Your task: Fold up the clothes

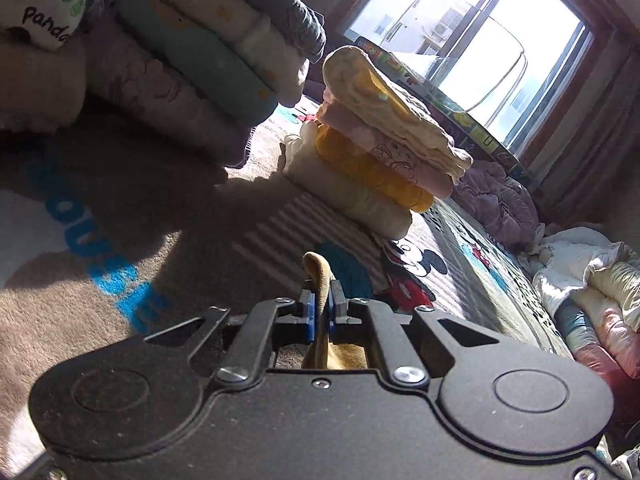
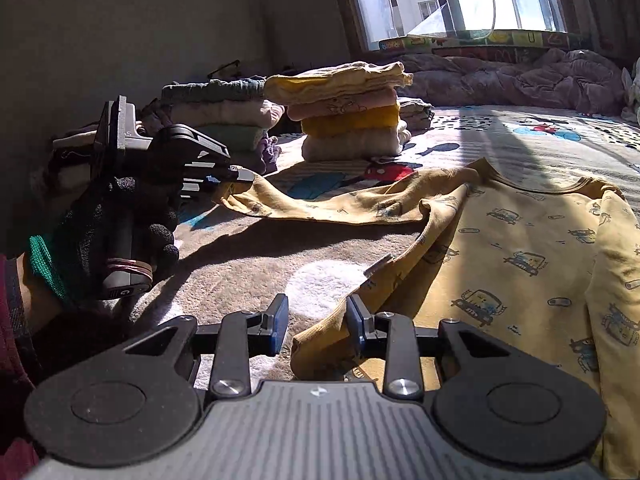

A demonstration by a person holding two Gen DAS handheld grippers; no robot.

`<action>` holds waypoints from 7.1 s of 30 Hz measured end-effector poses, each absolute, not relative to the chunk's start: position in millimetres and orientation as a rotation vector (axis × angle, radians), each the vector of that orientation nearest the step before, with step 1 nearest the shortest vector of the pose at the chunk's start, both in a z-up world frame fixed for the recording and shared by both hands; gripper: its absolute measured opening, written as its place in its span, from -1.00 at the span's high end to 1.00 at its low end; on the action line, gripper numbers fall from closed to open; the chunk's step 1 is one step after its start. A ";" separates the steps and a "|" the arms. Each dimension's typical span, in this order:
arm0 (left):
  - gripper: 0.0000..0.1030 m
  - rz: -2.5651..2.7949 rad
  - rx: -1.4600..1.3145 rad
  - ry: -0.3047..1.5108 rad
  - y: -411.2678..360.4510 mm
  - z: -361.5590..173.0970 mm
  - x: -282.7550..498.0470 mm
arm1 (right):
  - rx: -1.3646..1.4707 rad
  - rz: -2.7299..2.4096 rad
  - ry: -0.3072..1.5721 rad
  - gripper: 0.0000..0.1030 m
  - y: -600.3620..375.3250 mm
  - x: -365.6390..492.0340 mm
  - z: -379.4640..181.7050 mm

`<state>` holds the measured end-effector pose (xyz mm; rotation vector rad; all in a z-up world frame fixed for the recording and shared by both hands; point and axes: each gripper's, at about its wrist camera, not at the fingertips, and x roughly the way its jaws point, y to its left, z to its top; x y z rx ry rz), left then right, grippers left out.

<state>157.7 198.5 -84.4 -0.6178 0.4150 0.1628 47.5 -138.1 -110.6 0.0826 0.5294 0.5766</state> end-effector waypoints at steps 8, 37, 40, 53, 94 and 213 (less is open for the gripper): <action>0.94 0.153 -0.647 0.401 216.8 -83.4 171.6 | -0.060 0.659 0.429 0.28 -100.7 28.5 -99.8; 0.67 0.285 -0.729 0.606 239.5 -110.4 211.5 | -0.054 0.546 0.484 0.05 -153.5 203.4 -12.1; 0.67 0.260 -0.699 0.615 240.2 -110.1 213.7 | -0.186 0.553 0.554 0.05 -140.8 260.2 -10.9; 0.67 0.203 -0.670 0.630 247.2 -110.9 215.1 | -0.420 0.698 0.855 0.11 -117.6 404.8 -72.4; 0.65 0.341 -0.674 0.543 263.7 -102.1 195.2 | -0.202 0.469 0.610 0.29 -138.0 353.2 -68.5; 0.04 -0.387 -0.299 0.629 -14.6 -67.2 69.0 | 0.289 -0.095 0.599 0.83 -360.8 24.2 -129.5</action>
